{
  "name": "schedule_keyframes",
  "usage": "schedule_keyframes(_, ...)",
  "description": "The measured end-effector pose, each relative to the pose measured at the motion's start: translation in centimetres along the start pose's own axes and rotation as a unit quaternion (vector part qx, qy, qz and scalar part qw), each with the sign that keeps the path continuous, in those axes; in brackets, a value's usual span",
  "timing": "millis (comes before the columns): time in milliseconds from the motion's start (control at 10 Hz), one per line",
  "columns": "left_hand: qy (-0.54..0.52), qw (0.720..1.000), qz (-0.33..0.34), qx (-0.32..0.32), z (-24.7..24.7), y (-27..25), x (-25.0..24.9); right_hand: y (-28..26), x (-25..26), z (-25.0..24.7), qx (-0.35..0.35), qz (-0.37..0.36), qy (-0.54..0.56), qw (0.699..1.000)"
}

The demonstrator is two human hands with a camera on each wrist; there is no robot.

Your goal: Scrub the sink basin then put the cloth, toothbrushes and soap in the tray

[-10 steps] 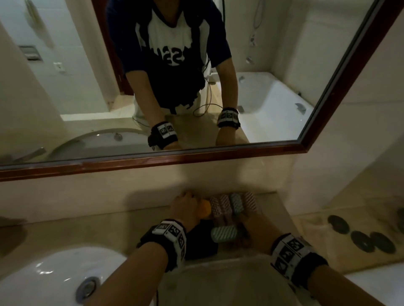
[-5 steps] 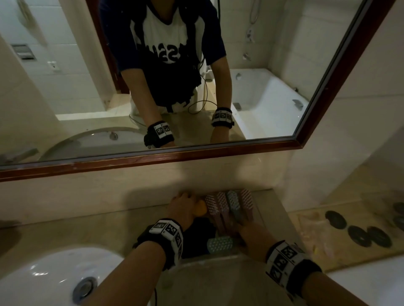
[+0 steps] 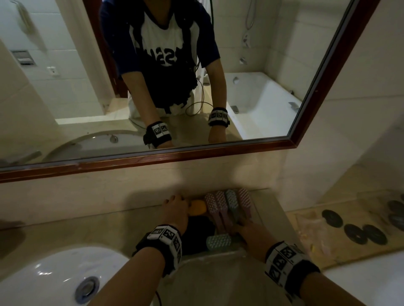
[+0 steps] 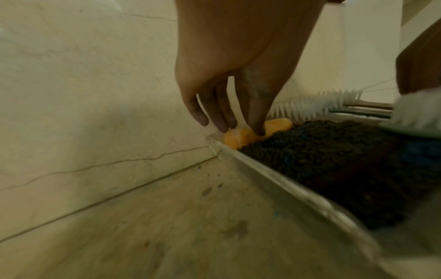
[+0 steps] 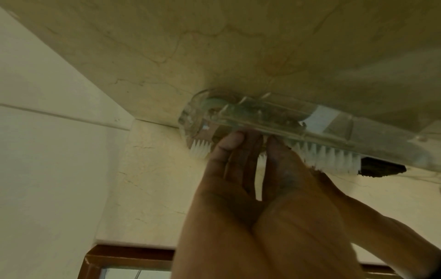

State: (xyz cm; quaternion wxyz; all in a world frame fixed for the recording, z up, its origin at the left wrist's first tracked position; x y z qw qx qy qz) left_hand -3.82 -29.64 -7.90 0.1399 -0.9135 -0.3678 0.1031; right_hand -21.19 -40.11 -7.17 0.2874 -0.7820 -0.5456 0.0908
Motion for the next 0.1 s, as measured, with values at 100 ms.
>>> schedule_keyframes(100,-0.024,0.999,-0.018,0.023,-1.17,-0.78,0.53,-0.83,0.5,-1.08,-0.033,-0.017,0.023,0.999)
Point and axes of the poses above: each hand's wrist, its own y-axis towards the middle knuckle, its own z-axis out of the palm, x = y × z, the point moved 4 cm from there along y, towards the middle knuckle, and after that the axes turned 6 degrees about x, right-handed, at the moved point
